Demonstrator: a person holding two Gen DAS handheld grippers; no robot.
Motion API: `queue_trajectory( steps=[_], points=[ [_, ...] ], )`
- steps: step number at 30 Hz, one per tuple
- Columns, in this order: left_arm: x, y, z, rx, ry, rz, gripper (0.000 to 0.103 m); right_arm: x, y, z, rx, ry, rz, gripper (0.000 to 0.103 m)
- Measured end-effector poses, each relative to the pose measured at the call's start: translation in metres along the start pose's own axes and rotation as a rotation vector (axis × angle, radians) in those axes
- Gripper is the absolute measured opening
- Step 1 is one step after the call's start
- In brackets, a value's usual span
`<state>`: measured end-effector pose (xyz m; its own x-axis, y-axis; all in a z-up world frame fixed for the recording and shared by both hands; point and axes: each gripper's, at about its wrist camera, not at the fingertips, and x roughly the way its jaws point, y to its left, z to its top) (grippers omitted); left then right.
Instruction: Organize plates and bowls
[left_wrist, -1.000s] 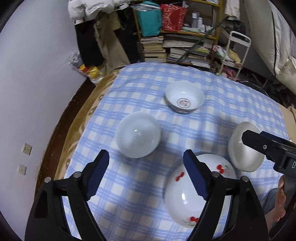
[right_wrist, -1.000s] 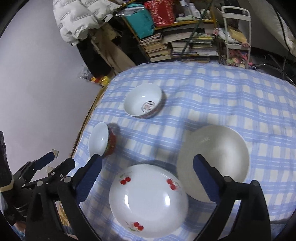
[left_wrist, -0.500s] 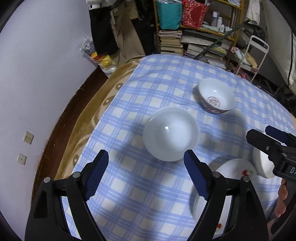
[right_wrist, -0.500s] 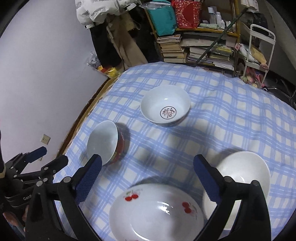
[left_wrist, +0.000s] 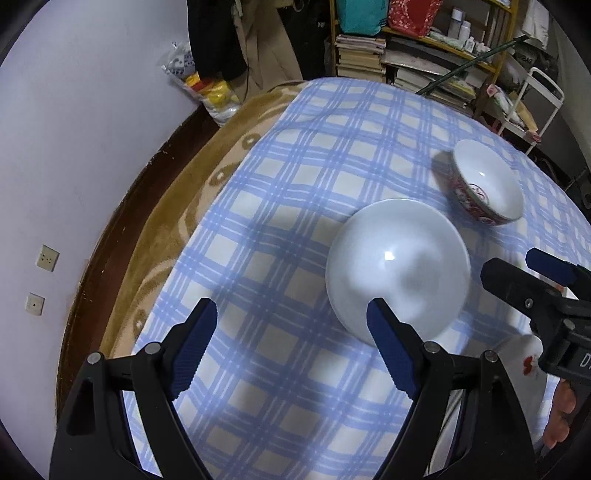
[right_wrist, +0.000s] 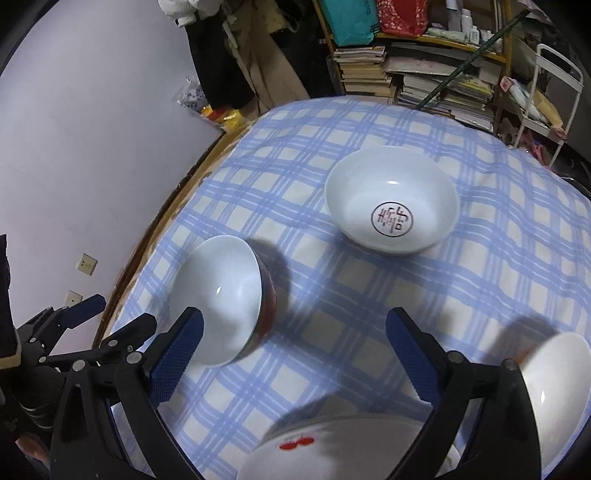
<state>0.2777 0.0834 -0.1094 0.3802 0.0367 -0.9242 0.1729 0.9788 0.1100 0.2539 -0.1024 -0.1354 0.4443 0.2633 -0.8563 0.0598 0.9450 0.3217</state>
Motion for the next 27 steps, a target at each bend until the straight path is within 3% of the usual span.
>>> queue_trajectory(
  steps=[6,8,9,12,16,17,21,22,23,27],
  points=[
    [0.021,-0.004,0.01,0.002,0.032,-0.022,0.082,0.022,0.0,0.009,0.002,0.048,0.007,0.101],
    [0.026,-0.007,0.011,0.013,0.035,-0.022,0.074,0.03,0.0,0.01,0.003,0.073,0.008,0.097],
    [0.029,-0.009,0.012,0.018,0.043,-0.026,0.067,0.034,0.0,0.011,0.004,0.089,0.01,0.097],
    [0.036,-0.012,0.012,0.021,0.082,-0.084,0.029,0.044,-0.001,0.012,0.012,0.128,0.032,0.091],
    [0.039,-0.024,0.009,0.048,0.07,-0.089,0.015,0.057,0.003,0.011,-0.01,0.177,0.032,0.062],
    [0.041,-0.025,0.008,0.045,0.068,-0.081,0.014,0.059,0.003,0.01,-0.009,0.19,0.029,0.051],
    [0.044,-0.023,0.01,0.021,0.078,-0.119,0.01,0.067,-0.002,0.006,0.035,0.24,0.081,0.032],
    [0.042,-0.024,0.01,0.038,0.079,-0.135,0.009,0.069,-0.002,0.005,0.044,0.259,0.109,0.02],
    [0.041,-0.026,0.011,0.052,0.079,-0.14,0.009,0.071,-0.002,0.004,0.045,0.278,0.128,0.016],
    [0.035,-0.03,0.013,0.062,0.085,-0.134,0.009,0.069,-0.001,0.0,0.026,0.268,0.103,0.015]
  ],
)
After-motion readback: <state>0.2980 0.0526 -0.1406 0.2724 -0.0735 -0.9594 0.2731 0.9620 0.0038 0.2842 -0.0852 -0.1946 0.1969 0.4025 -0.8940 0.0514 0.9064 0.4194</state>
